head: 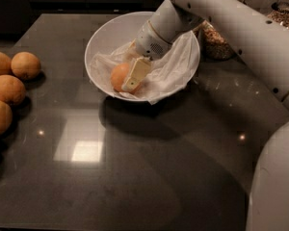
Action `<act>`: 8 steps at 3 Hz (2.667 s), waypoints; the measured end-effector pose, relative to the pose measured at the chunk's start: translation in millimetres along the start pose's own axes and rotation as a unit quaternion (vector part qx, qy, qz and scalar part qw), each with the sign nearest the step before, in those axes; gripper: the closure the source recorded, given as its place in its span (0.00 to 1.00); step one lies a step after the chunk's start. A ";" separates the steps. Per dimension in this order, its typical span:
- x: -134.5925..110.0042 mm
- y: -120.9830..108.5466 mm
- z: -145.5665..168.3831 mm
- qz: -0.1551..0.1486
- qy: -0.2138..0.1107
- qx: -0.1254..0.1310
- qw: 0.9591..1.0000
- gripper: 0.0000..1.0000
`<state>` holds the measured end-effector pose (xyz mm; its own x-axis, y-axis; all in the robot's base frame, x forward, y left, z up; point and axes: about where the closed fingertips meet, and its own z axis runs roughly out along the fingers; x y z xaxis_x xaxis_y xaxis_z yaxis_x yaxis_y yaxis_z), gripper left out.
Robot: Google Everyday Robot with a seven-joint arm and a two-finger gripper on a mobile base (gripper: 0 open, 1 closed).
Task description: Pick orange from white bowl
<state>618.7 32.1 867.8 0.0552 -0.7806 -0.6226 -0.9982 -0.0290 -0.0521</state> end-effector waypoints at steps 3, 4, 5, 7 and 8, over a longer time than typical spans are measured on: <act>-0.1 0.0 0.1 0.000 0.000 0.000 1.000 0.93; -1.2 0.8 0.0 -0.002 -0.001 0.000 1.000 1.00; -6.5 5.0 -13.3 -0.012 -0.021 0.011 1.000 1.00; -9.5 14.0 -71.5 -0.027 -0.065 0.059 0.996 1.00; -17.8 29.7 -128.4 -0.040 -0.038 0.096 0.994 1.00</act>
Offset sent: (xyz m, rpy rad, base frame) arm 0.0000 0.0000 0.0000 0.0000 0.0000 0.0000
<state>585.2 -35.0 977.6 0.1434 -0.7310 -0.6671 -0.9682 0.0361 -0.2477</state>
